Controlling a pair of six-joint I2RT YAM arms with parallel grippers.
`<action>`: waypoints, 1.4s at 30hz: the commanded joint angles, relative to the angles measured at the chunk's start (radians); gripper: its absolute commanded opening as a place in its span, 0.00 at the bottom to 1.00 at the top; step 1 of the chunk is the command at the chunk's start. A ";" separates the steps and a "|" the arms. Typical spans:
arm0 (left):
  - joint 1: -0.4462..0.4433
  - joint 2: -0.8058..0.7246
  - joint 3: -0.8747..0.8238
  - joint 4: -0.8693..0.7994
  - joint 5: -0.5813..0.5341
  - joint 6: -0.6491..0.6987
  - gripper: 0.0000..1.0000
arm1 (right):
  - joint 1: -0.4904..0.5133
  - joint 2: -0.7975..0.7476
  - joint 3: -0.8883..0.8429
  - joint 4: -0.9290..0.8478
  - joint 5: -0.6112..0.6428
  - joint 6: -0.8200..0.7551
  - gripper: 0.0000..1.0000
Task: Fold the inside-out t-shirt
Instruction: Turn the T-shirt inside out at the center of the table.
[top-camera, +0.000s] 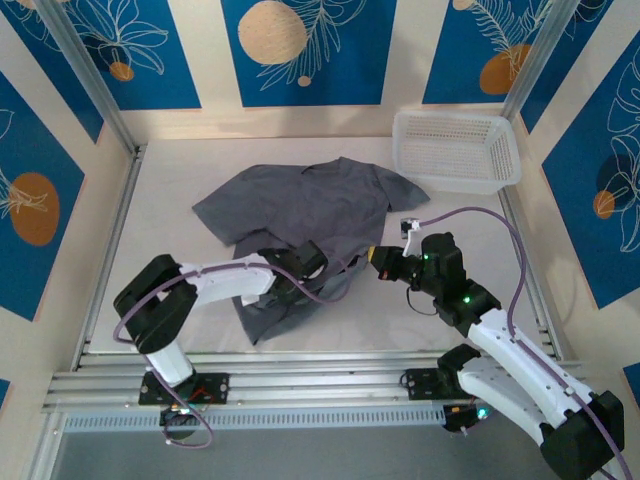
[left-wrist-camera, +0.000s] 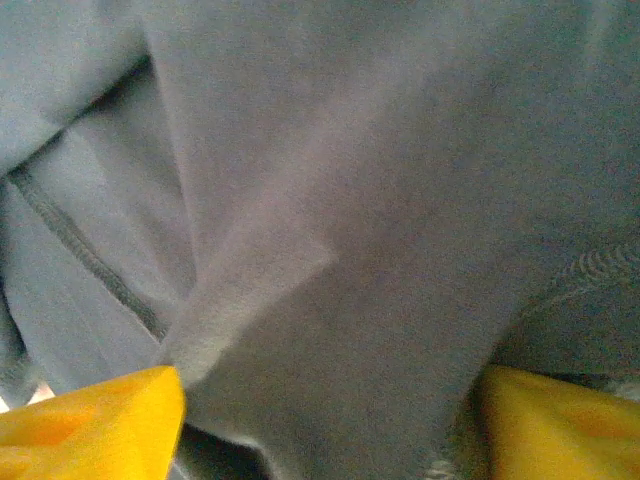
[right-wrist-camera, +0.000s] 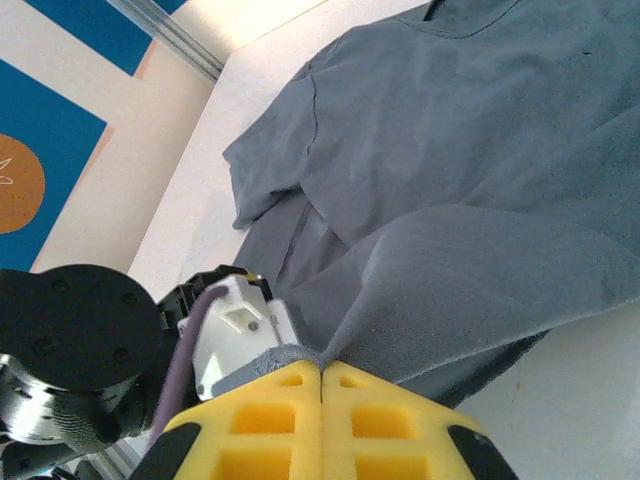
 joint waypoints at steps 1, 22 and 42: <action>-0.007 -0.088 0.003 0.063 -0.005 0.000 0.64 | -0.005 -0.021 0.001 -0.013 -0.019 0.011 0.00; 0.050 -0.211 -0.045 -0.014 0.378 0.018 0.65 | -0.070 -0.110 -0.070 -0.094 0.055 0.039 0.00; 0.008 -0.026 0.019 -0.060 0.083 0.014 0.51 | -0.076 -0.106 -0.083 -0.080 0.035 0.063 0.00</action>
